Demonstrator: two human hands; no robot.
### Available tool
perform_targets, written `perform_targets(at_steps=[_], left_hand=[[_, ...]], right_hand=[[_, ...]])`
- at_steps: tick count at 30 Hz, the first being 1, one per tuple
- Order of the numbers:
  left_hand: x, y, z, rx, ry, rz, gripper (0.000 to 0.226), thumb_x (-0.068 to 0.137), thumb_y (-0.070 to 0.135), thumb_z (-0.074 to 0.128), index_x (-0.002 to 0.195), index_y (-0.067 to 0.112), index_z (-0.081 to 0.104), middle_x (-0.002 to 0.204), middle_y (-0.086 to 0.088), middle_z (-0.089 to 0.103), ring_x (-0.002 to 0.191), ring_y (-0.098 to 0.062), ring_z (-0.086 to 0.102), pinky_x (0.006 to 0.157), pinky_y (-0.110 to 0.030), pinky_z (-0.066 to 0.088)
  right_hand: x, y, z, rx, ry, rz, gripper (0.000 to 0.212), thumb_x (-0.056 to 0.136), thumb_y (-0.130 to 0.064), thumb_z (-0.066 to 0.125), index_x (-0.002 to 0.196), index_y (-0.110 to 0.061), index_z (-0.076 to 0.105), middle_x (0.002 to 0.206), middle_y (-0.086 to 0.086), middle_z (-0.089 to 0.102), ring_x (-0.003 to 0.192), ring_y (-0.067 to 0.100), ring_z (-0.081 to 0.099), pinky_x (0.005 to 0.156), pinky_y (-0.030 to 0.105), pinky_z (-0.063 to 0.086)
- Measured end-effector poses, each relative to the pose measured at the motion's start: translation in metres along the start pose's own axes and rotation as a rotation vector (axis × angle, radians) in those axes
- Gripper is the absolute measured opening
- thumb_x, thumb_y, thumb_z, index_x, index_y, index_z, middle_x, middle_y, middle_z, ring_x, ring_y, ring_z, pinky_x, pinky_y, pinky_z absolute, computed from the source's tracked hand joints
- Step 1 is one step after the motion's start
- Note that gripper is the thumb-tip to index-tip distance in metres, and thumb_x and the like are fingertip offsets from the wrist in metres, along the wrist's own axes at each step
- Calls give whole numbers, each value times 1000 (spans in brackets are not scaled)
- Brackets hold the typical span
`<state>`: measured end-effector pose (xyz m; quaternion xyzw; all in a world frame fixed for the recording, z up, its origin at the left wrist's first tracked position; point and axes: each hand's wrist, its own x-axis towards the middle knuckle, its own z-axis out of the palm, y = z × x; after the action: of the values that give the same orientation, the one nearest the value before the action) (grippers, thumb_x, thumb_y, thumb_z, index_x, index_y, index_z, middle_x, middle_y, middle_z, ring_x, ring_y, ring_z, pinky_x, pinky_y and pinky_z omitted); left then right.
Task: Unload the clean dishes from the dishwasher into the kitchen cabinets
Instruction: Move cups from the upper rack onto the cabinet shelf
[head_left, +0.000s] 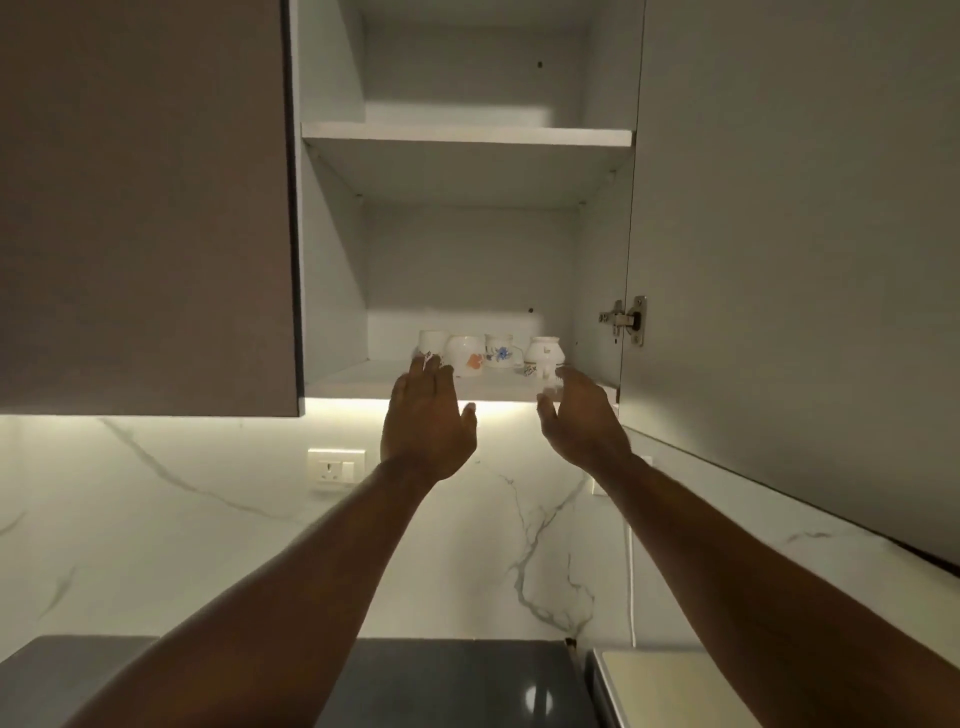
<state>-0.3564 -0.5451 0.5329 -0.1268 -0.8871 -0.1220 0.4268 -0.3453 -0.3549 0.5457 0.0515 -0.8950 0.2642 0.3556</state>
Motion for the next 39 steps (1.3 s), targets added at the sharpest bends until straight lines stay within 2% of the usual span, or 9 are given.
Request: perform_targets(at_steps=[2, 4, 10, 19, 25, 28, 32, 36, 39], left_hand=[[-19, 9, -3, 23, -11, 32, 67, 98, 41, 42, 152, 4, 23, 162, -15, 16, 152, -28, 6, 122, -39, 6], [-47, 17, -11, 51, -66, 41, 69, 99, 42, 38, 153, 4, 18, 163, -15, 8, 152, -28, 0, 122, -39, 2], [-90, 22, -30, 22, -147, 52, 71, 99, 40, 38, 154, 3, 14, 164, -15, 3, 152, -28, -5, 124, -39, 1], [-153, 10, -57, -78, -188, 109, 70, 100, 38, 39, 154, 1, 14, 164, -16, 2, 152, -27, -5, 122, -37, -2], [-228, 7, -62, -217, -259, 135, 73, 95, 36, 50, 152, 0, 21, 163, -17, 10, 151, -29, 5, 122, -39, 6], [-279, 9, -62, -293, -331, 158, 79, 93, 35, 53, 153, 0, 14, 163, -17, 5, 151, -30, 4, 122, -40, 7], [-352, 17, -51, -363, -508, 213, 82, 96, 37, 48, 155, 2, 3, 164, -12, -6, 151, -24, -8, 123, -37, -3], [-413, 34, -42, -397, -640, 232, 77, 98, 39, 43, 156, 4, 5, 164, -11, -6, 151, -24, -11, 123, -39, -3], [-446, 53, -37, -446, -724, 258, 72, 99, 44, 32, 156, 6, 11, 164, -12, -2, 152, -24, -7, 124, -41, 0]], right_hand=[[-17, 1, 0, -6, 23, -19, 53, 101, -30, 47, 148, -7, 35, 151, 10, 40, 138, 25, 38, 110, 34, 32], [-43, -1, -1, 8, 16, -16, 54, 101, -29, 47, 148, -7, 34, 153, 9, 38, 140, 24, 37, 111, 33, 31], [-88, -1, -6, 20, 23, -12, 53, 102, -28, 45, 150, -10, 32, 157, 7, 33, 144, 21, 31, 114, 31, 25], [-172, -11, -8, 11, 71, 39, 49, 102, -29, 45, 147, -10, 36, 151, 7, 41, 138, 22, 39, 109, 28, 29], [-264, -6, -3, -19, 46, 160, 48, 100, -26, 47, 143, -6, 42, 144, 11, 48, 132, 24, 46, 105, 26, 31], [-326, -2, -4, -20, 14, 261, 46, 100, -24, 48, 141, -5, 44, 144, 11, 48, 132, 24, 45, 103, 21, 28], [-421, 11, -7, -45, -31, 427, 45, 99, -21, 50, 139, -1, 45, 142, 16, 50, 131, 28, 46, 107, 27, 31], [-509, 26, -12, -68, -65, 599, 44, 100, -22, 48, 139, -3, 45, 141, 15, 50, 129, 27, 47, 105, 31, 36], [-564, 35, -15, -72, -55, 745, 42, 99, -24, 49, 137, -6, 47, 135, 14, 53, 124, 30, 51, 100, 35, 41]])
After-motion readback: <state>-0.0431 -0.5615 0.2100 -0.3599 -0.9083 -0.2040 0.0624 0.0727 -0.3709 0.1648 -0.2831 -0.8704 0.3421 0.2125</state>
